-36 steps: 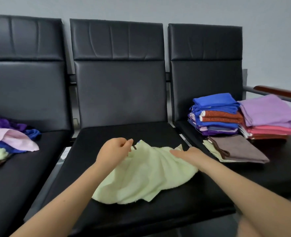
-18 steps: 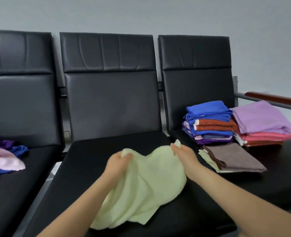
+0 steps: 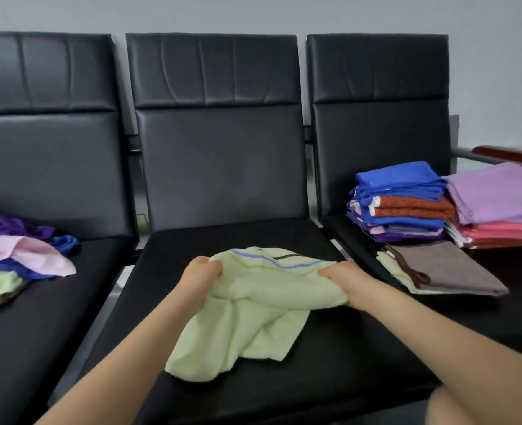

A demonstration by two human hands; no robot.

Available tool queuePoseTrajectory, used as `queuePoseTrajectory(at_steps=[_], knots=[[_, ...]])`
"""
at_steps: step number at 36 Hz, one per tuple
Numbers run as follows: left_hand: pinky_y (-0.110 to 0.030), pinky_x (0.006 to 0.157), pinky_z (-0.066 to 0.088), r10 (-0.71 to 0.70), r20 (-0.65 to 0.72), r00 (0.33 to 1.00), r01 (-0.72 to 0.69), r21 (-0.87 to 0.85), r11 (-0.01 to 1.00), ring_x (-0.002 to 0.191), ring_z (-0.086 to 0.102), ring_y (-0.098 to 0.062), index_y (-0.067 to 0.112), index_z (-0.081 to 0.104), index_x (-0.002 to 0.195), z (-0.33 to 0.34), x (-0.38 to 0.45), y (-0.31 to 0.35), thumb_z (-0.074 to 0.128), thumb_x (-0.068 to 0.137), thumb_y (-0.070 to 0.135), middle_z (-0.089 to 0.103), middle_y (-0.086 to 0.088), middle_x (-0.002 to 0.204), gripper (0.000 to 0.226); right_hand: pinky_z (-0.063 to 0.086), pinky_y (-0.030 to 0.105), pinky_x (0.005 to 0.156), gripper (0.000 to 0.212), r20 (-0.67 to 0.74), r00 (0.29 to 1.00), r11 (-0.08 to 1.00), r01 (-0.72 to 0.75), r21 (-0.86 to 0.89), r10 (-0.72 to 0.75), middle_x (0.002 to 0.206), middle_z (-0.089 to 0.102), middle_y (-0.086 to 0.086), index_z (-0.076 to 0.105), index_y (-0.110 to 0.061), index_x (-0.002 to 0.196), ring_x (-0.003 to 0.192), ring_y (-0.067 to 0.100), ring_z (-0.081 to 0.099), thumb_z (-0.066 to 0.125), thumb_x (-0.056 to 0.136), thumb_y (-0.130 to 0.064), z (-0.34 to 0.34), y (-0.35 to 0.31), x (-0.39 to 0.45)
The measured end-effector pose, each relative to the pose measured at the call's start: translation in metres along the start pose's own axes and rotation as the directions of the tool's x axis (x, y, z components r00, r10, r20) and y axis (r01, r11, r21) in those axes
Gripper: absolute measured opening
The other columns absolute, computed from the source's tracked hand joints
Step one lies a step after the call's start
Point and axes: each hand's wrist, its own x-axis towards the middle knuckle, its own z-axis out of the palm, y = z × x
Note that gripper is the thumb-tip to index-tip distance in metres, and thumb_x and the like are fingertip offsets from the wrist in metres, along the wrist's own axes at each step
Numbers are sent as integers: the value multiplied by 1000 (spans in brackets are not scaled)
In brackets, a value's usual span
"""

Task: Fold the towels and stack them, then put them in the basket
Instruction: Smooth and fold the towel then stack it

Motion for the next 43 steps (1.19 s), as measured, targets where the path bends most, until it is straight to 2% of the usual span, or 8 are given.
queuePoseTrajectory(at_steps=[4,8,15,20,25,32,36,43], knots=[[-28,71,45,266,162,950,-311,515,798,86,56,-13,23,58,98,0,-1,-9,51,86,19,60,7,96,14,50,31,85,28,-3,998,926,54,-373,-60,110,66,13,64,-5,112,102,28,63,60,86,-16,-17,4,-3],[-30,63,44,329,274,904,-428,545,721,65,50,-12,16,60,64,3,-4,-12,52,78,35,59,-3,76,24,46,28,80,28,36,994,934,112,-340,-106,109,67,7,68,-9,111,102,22,62,65,88,-24,-22,3,-2],[-27,57,35,185,116,976,-218,544,810,56,46,-17,19,61,54,7,5,-9,48,93,45,49,1,57,49,41,29,73,34,-77,953,796,200,-571,-295,104,65,1,65,-14,103,101,24,61,61,88,-44,-11,3,4],[-27,56,38,245,-82,966,-135,650,748,73,56,-15,15,55,84,6,8,-14,48,83,66,59,5,77,51,30,29,51,33,-98,901,763,295,-575,-422,69,49,-1,41,-15,66,74,24,52,54,93,-30,0,-3,2],[-36,94,39,103,82,991,-132,640,757,124,40,-26,30,61,118,7,26,-14,43,85,71,50,-5,123,56,33,31,58,32,-56,938,858,286,-427,-341,69,48,2,44,-12,68,68,19,48,57,91,-29,2,-2,9],[-27,67,48,170,228,959,-221,221,950,71,59,-13,14,61,87,14,27,-8,61,89,28,63,0,81,14,39,28,64,38,-30,981,947,175,-269,-190,81,57,-1,45,-23,70,80,19,54,62,83,-55,-4,2,27],[-30,64,49,236,237,942,-267,109,957,69,58,-15,14,57,86,8,19,-1,60,91,28,60,-2,79,16,38,27,62,33,-34,979,920,175,-352,-199,93,60,-1,57,-19,93,86,18,55,59,88,-52,0,-2,26],[-26,67,52,378,91,921,-382,32,923,79,64,-15,16,64,89,-11,9,13,65,89,20,67,-4,86,4,48,35,77,32,-35,943,918,314,-243,-332,90,69,16,67,0,86,93,33,63,55,95,-28,11,-10,22]])
